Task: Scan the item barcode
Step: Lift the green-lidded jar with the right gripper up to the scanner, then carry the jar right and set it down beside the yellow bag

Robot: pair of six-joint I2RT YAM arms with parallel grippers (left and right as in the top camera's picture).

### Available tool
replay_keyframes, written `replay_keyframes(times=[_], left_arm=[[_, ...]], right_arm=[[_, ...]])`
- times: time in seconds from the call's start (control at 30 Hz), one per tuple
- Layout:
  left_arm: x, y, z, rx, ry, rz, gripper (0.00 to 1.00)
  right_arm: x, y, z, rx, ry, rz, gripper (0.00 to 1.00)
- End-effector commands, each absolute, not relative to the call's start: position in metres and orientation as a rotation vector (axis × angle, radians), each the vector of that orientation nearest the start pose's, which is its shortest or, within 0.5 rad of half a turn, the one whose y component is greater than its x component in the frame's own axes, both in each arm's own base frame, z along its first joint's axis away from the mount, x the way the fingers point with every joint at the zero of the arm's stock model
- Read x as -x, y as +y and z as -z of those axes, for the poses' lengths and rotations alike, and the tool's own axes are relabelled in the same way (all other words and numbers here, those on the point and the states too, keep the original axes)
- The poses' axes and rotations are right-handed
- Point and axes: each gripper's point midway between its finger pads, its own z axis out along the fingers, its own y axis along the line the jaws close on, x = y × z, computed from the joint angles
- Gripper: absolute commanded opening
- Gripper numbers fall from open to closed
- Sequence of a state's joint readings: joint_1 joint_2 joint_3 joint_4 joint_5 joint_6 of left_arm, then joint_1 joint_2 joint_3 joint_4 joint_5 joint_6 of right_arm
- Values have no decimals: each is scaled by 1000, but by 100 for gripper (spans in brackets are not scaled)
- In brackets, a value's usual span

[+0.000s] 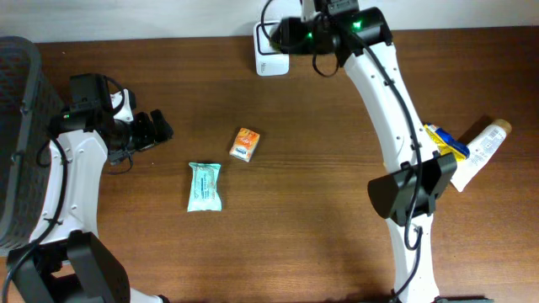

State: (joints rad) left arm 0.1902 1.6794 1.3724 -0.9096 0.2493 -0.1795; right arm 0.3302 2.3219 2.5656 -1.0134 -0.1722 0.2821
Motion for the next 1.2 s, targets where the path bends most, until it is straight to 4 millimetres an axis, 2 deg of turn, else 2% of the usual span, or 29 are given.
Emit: replay_keyframes(times=[0.0,0.07,0.17,0.27,0.33,0.5,0.7,0.9,1.0,1.17], left_arm=[[-384,32,-127,456,2748,341,99],[-384,32,-127,456,2748,341,99],[-384,32,-127,456,2748,341,99],[-384,32,-127,456,2748,341,99],[-384,32,-127,456,2748,341,99],[-384,32,-127,456,2748,341,99],[-384,32,-127,456,2748,341,99],[-384,32,-127,456,2748,341,99],[-384,32,-127,456,2748,341,99],[-384,32,-127,456,2748,341,99]], right_arm=[[-590,219,-281,88,2189,-316,47],[-611,229,-285,90,2091,-301,46],[-641,249,-279,157,1954,-283,46],[-666,271,-259,255,1836,-245,50],[-672,279,-246,327,1801,-198,50],[-680,281,-205,430,1823,-96,49],[-681,278,-197,428,1842,-84,49],[-675,267,-174,439,1943,-37,45],[-676,262,-174,422,1946,-12,45],[-682,264,-187,402,1889,-24,46]])
